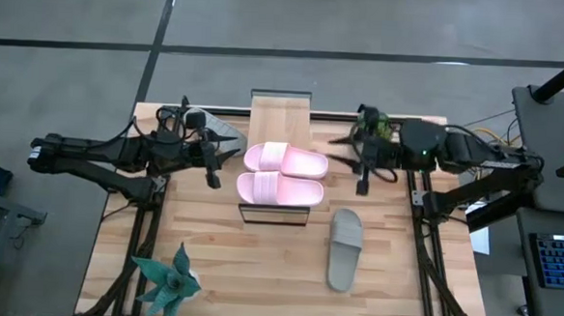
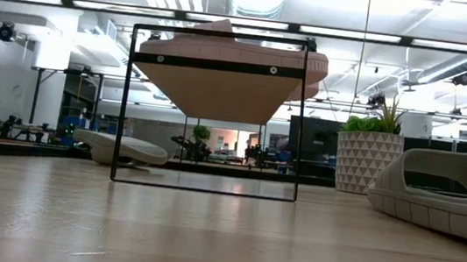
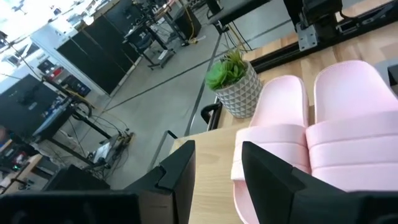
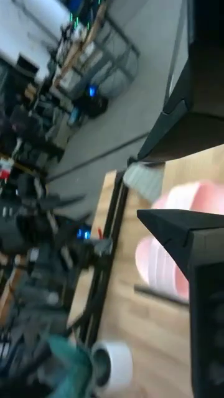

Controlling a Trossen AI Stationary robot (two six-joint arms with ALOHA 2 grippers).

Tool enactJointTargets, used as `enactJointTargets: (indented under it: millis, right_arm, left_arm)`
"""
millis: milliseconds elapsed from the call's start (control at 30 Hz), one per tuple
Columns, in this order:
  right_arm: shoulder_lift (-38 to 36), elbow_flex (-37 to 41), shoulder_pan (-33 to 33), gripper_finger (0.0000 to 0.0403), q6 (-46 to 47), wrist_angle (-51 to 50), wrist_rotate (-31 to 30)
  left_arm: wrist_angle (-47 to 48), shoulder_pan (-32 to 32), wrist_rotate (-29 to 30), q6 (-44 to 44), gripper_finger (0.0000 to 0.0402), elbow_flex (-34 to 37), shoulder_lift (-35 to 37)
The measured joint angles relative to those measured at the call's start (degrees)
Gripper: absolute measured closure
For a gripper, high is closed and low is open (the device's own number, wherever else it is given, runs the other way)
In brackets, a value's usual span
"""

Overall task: Pick and place slides into the shelf
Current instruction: Put the bottom gray slipper on the shelf

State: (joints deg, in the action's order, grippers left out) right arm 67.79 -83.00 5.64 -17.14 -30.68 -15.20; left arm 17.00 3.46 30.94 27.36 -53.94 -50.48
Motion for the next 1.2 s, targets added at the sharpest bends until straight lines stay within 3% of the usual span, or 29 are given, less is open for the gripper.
enactJointTargets:
  millis: [133, 333, 400, 567, 800, 1033, 1200]
  right_arm:
    - [0.92, 0.26, 4.95, 0.0281, 3.68, -2.79, -3.12]
    - [2.65, 2.96, 11.45, 0.0285, 6.72, -6.04, -24.50]
    - [2.82, 3.86, 12.56, 0.0284, 9.35, -9.38, -26.75]
    - [2.98, 5.75, 14.00, 0.0283, 23.63, -16.90, -25.74]
    - [3.96, 9.53, 15.74, 0.0282, 39.58, -23.89, -17.16]
    - [7.48, 11.63, 20.79, 0.0284, 39.23, -27.78, -9.25]
    - [11.63, 12.00, 24.35, 0.0289, 39.51, -28.63, -8.70]
  left_arm:
    - [-0.03, 0.00, 0.00, -0.03, 0.0285, 0.14, 0.02]
    - [-0.41, 0.00, -0.01, -0.03, 0.0285, 0.14, 0.02]
    - [-0.57, 0.00, -0.02, -0.03, 0.0285, 0.14, -0.28]
    - [-0.83, 0.00, -0.07, -0.01, 0.0285, 0.20, -0.83]
    - [-0.49, 0.00, -0.07, 0.00, 0.0285, 0.60, -1.10]
    - [-1.50, 0.00, -0.04, 0.02, 0.0285, 0.60, -1.25]
    - [-2.08, 0.00, -0.02, 0.02, 0.0285, 0.60, -1.25]
